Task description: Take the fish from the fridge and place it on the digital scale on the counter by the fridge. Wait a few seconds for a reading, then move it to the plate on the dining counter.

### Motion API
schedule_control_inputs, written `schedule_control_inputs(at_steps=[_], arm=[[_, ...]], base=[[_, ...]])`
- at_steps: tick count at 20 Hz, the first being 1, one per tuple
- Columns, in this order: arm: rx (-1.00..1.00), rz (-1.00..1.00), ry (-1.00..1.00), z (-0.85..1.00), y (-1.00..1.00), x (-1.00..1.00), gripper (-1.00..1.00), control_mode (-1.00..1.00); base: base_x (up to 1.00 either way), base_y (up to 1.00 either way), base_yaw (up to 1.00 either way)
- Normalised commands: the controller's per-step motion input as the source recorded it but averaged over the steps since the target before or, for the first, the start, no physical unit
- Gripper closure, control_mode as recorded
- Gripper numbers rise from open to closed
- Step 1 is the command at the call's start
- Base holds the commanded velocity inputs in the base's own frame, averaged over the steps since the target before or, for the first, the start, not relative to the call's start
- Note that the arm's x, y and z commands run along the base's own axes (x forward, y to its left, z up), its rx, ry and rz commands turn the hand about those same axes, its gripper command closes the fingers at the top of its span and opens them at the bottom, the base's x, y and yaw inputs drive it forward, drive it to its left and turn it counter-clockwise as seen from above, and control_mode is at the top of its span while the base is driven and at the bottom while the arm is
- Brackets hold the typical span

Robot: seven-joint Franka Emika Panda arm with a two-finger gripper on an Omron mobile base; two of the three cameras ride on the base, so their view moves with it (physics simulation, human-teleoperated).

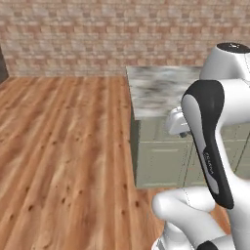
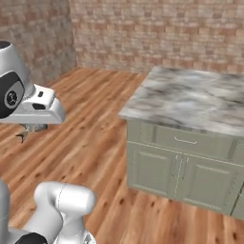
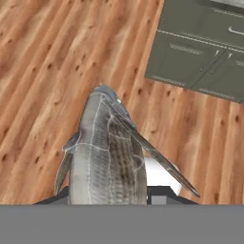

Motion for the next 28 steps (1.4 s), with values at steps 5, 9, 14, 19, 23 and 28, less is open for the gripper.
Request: schedule_control_inputs(at_steps=[5,9,14,19,23,28], arm=[[0.0,0.0,0.0,0.0,0.0,0.0,1.0,1.0],[0.0,0.0,0.0,0.0,0.0,0.0,1.0,1.0],[0.0,0.0,0.0,0.0,0.0,0.0,1.0,1.0],[0.0,0.0,0.0,0.0,0.0,0.0,1.0,1.0],[0.0,0.0,0.0,0.0,0.0,0.0,1.0,1.0],[0.0,0.0,0.0,0.0,0.0,0.0,1.0,1.0]], base=[[1.0,0.39,-0.3],[1.0,0.8,-0.31],[0.86,1.0,-0.3],[0.71,1.0,-0.33],[0.77,0.99,-0.4],[0.69,0.81,-0.53]])
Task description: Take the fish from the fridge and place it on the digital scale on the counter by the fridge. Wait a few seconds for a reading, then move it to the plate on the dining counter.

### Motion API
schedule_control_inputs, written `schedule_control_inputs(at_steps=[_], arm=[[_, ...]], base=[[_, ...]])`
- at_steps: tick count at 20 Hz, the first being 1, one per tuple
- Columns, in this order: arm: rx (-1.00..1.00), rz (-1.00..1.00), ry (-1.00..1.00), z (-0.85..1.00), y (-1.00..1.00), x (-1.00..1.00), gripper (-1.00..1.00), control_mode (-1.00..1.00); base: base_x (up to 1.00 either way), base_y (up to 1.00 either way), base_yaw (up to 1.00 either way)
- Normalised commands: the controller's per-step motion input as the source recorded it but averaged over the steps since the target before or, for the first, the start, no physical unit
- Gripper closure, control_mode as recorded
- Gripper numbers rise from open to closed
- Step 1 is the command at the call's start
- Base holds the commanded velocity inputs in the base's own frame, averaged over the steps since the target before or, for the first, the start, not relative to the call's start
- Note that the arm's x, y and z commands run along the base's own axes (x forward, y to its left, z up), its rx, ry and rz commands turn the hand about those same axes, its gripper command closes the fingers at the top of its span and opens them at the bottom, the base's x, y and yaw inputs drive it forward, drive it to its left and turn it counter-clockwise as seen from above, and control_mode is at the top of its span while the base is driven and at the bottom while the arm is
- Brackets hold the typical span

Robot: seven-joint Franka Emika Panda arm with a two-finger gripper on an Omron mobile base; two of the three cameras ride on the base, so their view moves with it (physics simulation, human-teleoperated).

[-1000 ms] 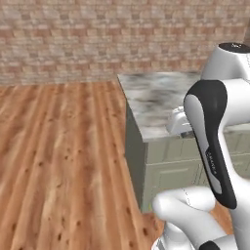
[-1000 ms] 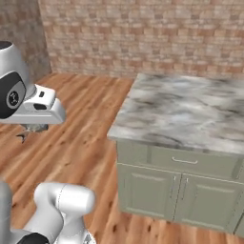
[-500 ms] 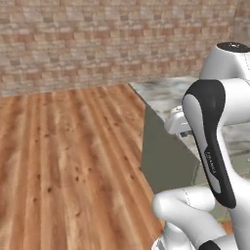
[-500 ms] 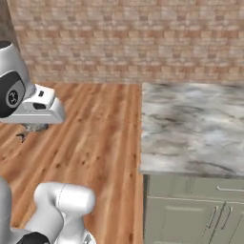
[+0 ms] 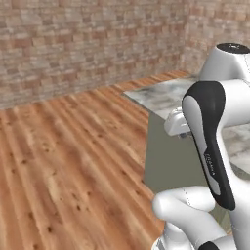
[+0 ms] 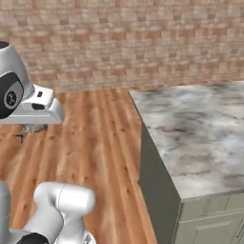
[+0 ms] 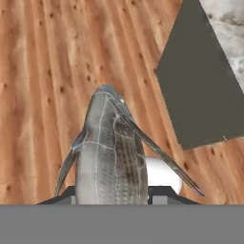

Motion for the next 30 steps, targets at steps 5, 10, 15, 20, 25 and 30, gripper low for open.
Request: schedule_control_inputs(at_steps=[5,10,15,20,25,30], arm=[[0.0,0.0,0.0,0.0,0.0,0.0,1.0,1.0],[0.0,0.0,0.0,0.0,0.0,0.0,1.0,1.0],[0.0,0.0,0.0,0.0,0.0,0.0,1.0,1.0],[0.0,0.0,0.0,0.0,0.0,0.0,1.0,1.0],[0.0,0.0,0.0,0.0,0.0,0.0,1.0,1.0],[0.0,0.0,0.0,0.0,0.0,0.0,1.0,1.0]], base=[[0.66,0.78,-0.64],[0.65,0.76,-0.65],[0.6,0.83,-0.62],[0.41,0.98,-0.55],[0.25,1.0,-0.49],[0.04,1.0,-0.45]])
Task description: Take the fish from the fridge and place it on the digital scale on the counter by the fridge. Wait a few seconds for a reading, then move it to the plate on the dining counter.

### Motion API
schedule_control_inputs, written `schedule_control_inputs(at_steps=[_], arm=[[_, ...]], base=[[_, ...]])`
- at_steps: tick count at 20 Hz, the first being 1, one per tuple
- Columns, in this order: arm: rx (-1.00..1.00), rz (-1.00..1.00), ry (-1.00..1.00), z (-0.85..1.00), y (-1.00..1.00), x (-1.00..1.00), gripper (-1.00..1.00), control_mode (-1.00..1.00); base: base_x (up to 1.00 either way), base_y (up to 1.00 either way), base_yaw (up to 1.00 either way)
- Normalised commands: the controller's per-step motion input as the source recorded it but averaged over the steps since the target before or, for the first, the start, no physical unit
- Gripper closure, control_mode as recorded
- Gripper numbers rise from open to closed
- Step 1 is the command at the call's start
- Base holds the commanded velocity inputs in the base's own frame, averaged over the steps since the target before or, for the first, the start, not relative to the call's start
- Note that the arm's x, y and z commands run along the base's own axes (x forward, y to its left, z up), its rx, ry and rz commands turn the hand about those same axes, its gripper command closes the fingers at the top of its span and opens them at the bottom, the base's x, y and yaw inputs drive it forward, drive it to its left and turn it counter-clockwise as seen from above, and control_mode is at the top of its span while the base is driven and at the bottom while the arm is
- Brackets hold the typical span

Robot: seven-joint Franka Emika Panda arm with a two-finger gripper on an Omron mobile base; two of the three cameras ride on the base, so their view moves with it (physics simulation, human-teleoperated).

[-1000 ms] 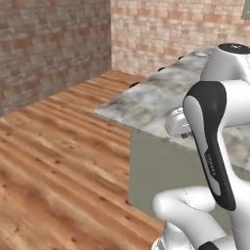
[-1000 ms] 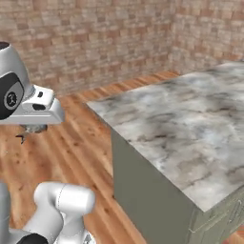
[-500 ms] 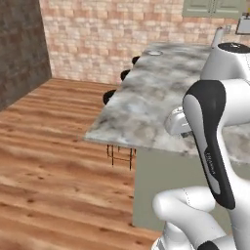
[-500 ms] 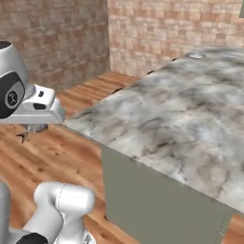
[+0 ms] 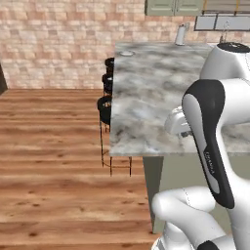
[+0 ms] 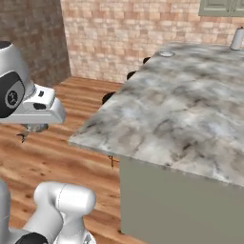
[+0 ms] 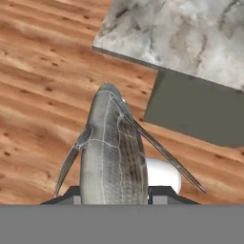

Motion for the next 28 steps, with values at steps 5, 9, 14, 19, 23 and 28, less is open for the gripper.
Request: schedule_control_inputs(at_steps=[5,9,14,19,23,28], arm=[[0.0,0.0,0.0,0.0,0.0,0.0,1.0,1.0],[0.0,0.0,0.0,0.0,0.0,0.0,1.0,1.0],[0.0,0.0,0.0,0.0,0.0,0.0,1.0,1.0],[0.0,0.0,0.0,0.0,0.0,0.0,1.0,1.0],[0.0,0.0,0.0,0.0,0.0,0.0,1.0,1.0],[0.0,0.0,0.0,0.0,0.0,0.0,1.0,1.0]], base=[[0.0,1.0,-0.45],[0.0,1.0,-0.45],[0.0,1.0,-0.46],[0.0,1.0,-0.46],[0.11,1.0,-0.46],[0.21,1.0,-0.47]])
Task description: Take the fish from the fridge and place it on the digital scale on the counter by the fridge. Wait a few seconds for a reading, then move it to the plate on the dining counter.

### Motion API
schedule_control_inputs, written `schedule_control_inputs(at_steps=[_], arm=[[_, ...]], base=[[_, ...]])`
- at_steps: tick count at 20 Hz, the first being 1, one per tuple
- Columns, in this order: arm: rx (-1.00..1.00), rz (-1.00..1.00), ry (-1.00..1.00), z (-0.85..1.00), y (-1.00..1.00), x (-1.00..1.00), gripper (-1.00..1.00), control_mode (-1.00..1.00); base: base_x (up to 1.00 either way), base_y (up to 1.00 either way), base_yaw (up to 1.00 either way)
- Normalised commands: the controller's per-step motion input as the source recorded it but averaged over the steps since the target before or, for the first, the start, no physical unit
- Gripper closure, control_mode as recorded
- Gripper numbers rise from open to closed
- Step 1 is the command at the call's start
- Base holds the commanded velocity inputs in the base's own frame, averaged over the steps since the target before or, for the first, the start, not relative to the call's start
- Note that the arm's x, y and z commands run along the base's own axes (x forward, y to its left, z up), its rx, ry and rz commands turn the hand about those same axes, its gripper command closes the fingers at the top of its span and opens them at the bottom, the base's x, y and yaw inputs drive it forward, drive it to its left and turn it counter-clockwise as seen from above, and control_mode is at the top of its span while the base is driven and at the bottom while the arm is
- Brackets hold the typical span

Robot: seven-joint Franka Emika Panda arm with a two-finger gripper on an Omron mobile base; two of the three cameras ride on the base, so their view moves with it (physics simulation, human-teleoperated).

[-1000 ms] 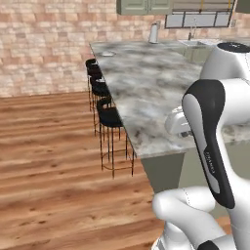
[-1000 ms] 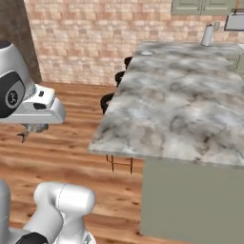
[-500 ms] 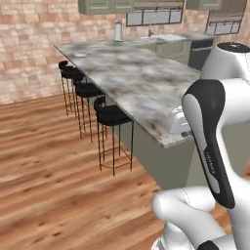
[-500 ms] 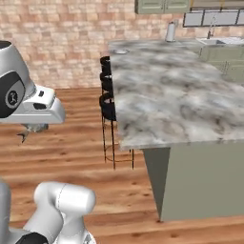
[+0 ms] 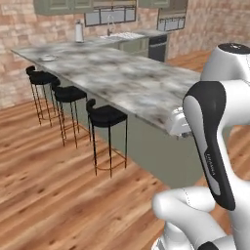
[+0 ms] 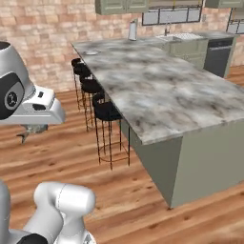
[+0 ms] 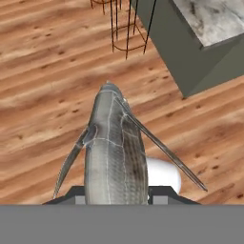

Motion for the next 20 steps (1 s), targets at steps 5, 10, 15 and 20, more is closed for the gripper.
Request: schedule_control_inputs(at_steps=[5,10,15,20], arm=[[0.0,0.0,0.0,0.0,0.0,0.0,1.0,1.0],[0.0,0.0,0.0,0.0,0.0,0.0,1.0,1.0],[0.0,0.0,0.0,0.0,0.0,0.0,1.0,1.0],[0.0,0.0,0.0,0.0,0.0,0.0,1.0,1.0]], base=[[0.3,1.0,-0.47],[0.36,1.0,-0.44],[0.35,1.0,-0.44],[0.31,1.0,-0.43]])
